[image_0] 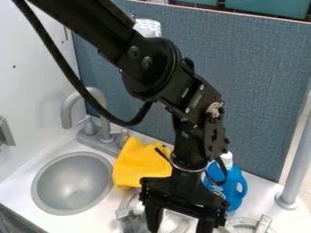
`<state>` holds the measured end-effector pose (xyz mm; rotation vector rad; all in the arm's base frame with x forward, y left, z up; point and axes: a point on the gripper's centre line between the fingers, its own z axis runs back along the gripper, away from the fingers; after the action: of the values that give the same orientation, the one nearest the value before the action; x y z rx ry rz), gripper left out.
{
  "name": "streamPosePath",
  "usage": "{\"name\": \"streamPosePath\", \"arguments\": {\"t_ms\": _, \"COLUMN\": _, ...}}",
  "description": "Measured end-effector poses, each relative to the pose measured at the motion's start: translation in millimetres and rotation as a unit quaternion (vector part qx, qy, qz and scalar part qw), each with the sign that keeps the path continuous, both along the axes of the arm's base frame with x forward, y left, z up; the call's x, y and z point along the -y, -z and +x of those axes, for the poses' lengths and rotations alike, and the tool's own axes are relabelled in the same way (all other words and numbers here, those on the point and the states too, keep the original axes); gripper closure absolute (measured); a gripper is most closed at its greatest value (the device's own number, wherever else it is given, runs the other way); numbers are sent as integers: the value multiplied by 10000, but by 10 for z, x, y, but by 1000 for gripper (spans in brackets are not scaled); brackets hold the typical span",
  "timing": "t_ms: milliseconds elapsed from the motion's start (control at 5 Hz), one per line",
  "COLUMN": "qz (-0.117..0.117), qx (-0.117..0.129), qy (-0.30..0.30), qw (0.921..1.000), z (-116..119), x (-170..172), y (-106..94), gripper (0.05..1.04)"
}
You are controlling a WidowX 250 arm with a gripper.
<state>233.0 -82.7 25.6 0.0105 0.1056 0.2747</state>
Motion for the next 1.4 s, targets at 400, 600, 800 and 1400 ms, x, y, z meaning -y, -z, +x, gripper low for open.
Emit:
{"name": "streamPosePath", "arguments": {"t_ms": 400, "qz": -89, "qx": 488, "qy": -99, "qw": 9987, "z": 412, "x": -29, "y": -108, "gripper": 81}}
{"name": "streamPosePath", "arguments": {"t_ms": 600, "qz": 39, "qx": 805, "qy": -334, "qw": 9962, "z": 775, "x": -144, "y": -162, "gripper": 81}}
{"name": "streamPosePath", "arguments": {"t_ms": 800, "qz": 203, "qx": 1184, "qy": -223, "qw": 9925, "z": 1121, "x": -158, "y": -157, "gripper": 81}}
{"name": "streamPosePath", "arguments": {"t_ms": 1400, "qz": 543, "qx": 953, "qy": 39, "qw": 9940, "z": 1643, "x": -119, "y": 221, "gripper": 139}}
